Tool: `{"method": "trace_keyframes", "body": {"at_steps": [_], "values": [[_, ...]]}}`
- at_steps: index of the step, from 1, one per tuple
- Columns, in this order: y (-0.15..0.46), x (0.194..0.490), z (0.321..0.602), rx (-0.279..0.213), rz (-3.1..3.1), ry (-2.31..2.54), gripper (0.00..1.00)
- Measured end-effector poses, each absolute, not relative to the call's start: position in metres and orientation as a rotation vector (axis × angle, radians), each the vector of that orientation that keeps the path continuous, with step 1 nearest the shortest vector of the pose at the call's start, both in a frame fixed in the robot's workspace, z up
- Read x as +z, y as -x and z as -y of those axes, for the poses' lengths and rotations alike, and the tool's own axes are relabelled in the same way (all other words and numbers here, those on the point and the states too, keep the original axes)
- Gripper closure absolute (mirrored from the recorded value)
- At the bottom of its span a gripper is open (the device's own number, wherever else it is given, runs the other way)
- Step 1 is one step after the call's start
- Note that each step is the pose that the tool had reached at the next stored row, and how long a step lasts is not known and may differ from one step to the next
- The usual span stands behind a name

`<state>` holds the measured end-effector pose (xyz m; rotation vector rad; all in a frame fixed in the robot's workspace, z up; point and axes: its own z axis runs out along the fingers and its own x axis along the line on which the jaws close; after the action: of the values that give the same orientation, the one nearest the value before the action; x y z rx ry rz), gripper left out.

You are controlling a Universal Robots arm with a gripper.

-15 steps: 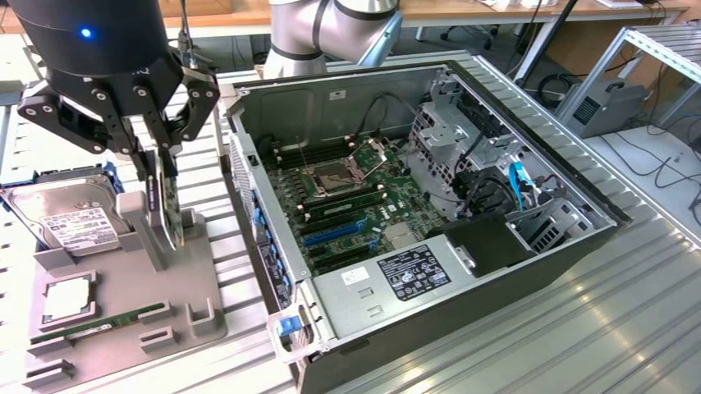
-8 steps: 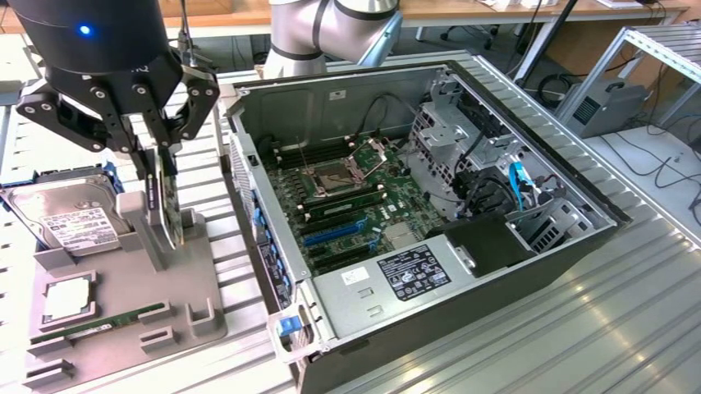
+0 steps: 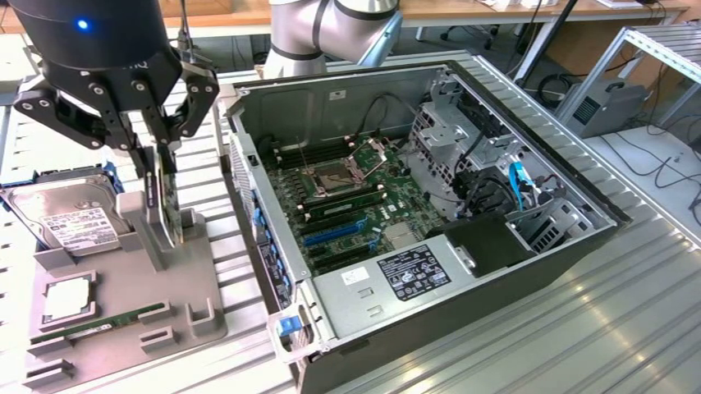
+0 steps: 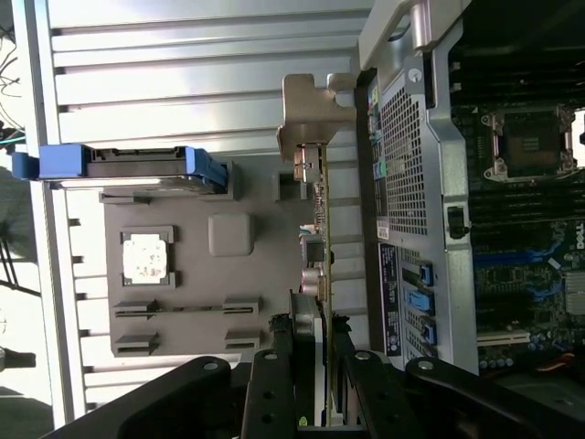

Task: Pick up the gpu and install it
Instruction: 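Pick up the gpu and move the gpu toward the slot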

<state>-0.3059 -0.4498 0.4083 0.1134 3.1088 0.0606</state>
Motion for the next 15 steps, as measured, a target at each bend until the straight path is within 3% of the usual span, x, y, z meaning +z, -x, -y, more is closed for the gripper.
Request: {"method": "trace_keyframes", "body": {"at_steps": [15], "values": [[0.3059, 0.4139, 0.4498, 0.061, -3.109, -0.113, 0.73]]}}
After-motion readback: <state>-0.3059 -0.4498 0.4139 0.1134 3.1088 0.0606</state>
